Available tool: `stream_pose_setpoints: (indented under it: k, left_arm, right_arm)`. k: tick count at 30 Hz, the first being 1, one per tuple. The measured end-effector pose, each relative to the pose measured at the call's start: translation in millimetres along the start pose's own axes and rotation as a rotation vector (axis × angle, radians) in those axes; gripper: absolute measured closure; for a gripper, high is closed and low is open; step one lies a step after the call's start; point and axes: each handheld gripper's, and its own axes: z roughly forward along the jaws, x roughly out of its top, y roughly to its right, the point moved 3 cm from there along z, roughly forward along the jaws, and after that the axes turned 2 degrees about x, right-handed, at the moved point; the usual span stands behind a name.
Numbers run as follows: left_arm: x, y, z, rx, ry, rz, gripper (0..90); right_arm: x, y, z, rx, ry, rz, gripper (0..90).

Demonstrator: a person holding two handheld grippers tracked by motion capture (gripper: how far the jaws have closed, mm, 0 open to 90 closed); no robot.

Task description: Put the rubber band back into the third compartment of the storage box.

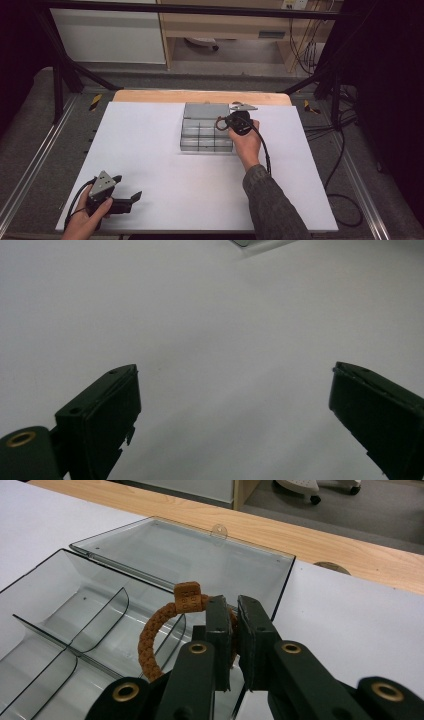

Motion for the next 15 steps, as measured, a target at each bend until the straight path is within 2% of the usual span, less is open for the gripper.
stream_pose_setpoints:
  k: [15]
  left_arm:
    - [0.0, 0.4, 0.3, -0.003, -0.001, 0.0, 6.0]
  right_arm:
    - [-5.0, -1.2, 3.8, -0.005, -0.016, -0.018, 83.8]
